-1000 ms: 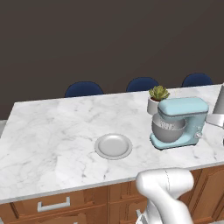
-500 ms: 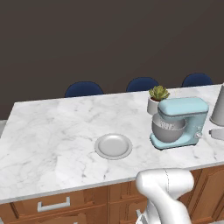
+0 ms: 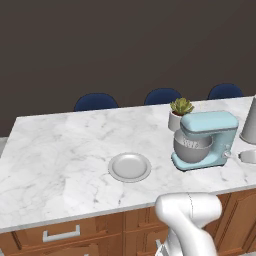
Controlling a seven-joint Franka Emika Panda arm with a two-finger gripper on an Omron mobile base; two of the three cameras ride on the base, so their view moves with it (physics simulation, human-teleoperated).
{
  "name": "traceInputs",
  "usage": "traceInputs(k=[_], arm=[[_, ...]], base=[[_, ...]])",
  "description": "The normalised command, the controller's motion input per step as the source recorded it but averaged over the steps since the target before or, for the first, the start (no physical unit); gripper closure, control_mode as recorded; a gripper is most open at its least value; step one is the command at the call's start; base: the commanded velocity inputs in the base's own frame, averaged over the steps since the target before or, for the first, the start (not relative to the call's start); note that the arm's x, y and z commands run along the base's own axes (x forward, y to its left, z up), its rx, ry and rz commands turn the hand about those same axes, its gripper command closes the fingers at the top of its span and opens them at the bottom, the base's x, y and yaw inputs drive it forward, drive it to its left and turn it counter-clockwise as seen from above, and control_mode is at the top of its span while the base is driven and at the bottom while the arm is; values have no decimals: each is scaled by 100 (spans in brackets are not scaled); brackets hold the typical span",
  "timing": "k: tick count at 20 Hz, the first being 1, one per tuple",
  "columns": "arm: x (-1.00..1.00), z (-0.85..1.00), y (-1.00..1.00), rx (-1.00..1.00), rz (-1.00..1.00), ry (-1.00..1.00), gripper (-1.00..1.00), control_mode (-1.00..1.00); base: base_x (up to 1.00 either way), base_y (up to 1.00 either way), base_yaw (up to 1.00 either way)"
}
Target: Add butter and sugar cubes to the stand mixer bowl and then turn on the stand mixer to begin making frosting.
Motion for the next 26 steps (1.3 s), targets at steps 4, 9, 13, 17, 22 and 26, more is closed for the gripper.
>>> traceInputs(k=[4,9,13,17,22,26], arm=[[-36,-1,31,32,-10,-30,-100,-100],[0,-8,16,47,-19,-20,-100,-100],[0,-21,5,57,-19,-16,-100,-100],[-6,-36,9,62,-20,-12,-100,-100],[-2,-32,15,63,-20,-8,-100,-100],[13,-11,16,65,-19,-3,-100,-100]], base=[[0,0,0],[0,0,0],[0,0,0],[0,0,0],[0,0,0],[0,0,0]])
